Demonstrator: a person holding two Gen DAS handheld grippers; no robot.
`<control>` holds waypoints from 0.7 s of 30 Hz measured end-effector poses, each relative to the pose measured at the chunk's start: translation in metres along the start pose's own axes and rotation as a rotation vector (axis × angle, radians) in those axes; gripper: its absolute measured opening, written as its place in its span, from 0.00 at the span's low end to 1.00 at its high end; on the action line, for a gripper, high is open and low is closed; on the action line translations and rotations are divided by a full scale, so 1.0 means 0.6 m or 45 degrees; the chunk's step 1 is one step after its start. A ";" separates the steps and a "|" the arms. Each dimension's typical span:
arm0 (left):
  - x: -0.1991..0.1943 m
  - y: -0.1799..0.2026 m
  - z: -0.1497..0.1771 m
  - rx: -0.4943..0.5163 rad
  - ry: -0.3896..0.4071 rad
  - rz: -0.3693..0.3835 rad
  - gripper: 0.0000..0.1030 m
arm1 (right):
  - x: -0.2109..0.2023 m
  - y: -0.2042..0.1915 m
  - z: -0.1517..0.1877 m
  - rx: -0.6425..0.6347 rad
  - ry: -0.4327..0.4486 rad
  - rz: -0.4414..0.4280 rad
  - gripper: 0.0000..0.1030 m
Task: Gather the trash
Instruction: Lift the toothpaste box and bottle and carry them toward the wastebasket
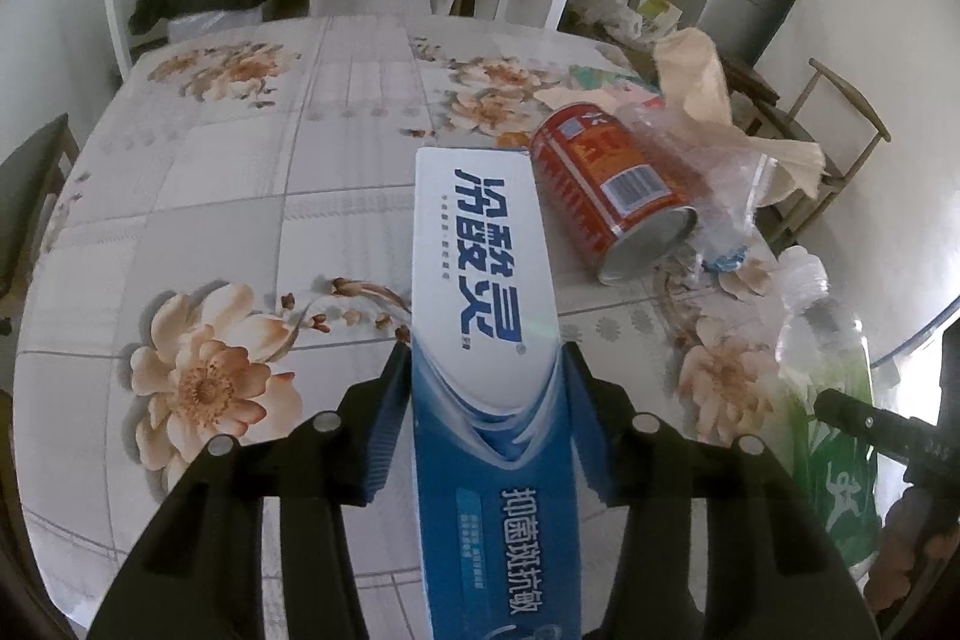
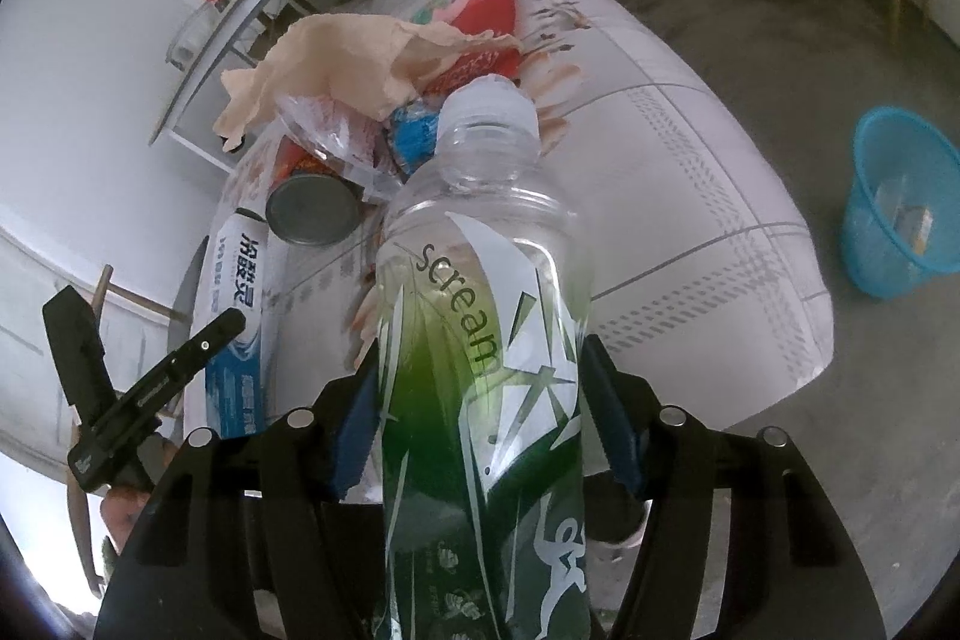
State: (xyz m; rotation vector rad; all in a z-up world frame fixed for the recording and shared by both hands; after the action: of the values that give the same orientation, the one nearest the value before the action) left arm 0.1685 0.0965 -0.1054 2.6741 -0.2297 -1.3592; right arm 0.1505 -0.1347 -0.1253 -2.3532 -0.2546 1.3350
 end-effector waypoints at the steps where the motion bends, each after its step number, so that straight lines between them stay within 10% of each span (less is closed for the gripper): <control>1: -0.003 0.002 0.001 0.007 0.004 -0.001 0.47 | -0.001 0.000 0.001 0.001 0.001 -0.002 0.57; 21: -0.058 0.055 0.004 0.108 0.103 0.029 0.46 | -0.027 -0.006 0.004 -0.010 0.042 -0.008 0.57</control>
State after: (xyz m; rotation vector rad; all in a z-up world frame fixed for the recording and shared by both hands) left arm 0.1437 0.0707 -0.0731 2.7795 -0.3150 -1.2593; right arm 0.1401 -0.1367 -0.1125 -2.3768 -0.2575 1.2933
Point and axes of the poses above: each gripper's, at about its wrist camera, not at the fingertips, and x roughly the way its jaws point, y to its right, z to its underside, the point moved 8 cm from there along x, roughly the way its jaws point
